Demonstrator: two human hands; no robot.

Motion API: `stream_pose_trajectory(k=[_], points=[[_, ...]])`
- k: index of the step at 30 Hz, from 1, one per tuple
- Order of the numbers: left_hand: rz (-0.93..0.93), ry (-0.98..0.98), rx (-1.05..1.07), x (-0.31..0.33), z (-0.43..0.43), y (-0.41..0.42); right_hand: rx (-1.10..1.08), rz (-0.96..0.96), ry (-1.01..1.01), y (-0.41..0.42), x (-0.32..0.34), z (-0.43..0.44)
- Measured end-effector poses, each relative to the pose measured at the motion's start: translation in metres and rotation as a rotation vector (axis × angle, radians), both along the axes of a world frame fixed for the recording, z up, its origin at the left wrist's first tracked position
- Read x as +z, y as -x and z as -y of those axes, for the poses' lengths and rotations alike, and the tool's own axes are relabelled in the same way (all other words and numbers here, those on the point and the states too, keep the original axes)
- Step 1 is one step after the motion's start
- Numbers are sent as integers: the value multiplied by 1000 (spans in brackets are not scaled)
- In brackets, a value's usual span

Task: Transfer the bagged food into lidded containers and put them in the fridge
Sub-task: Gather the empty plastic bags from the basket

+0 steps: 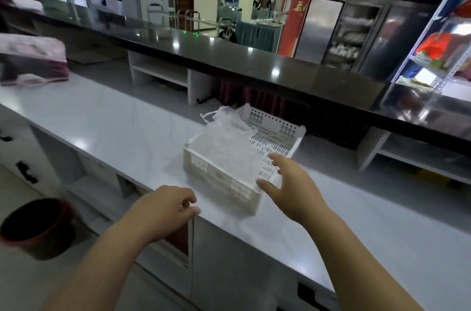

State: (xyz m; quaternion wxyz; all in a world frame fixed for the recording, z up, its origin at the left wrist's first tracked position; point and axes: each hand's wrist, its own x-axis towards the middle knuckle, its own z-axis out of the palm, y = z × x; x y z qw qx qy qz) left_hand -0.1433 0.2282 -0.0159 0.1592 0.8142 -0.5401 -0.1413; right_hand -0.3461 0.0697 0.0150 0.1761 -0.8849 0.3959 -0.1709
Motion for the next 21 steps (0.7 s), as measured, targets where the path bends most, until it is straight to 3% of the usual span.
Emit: stream_pose_trajectory(k=[8, 13, 17, 21], points=[[-15, 177, 78, 27, 77, -67, 128, -92, -253, -79, -14, 83], [23, 301, 16, 39, 142, -93, 196, -108, -192, -105, -14, 143], [53, 147, -61, 35, 188, -99, 246, -74, -88, -121, -14, 182], [-3, -3, -42, 21, 221, -104, 242, -167, -8, -145, -25, 216]])
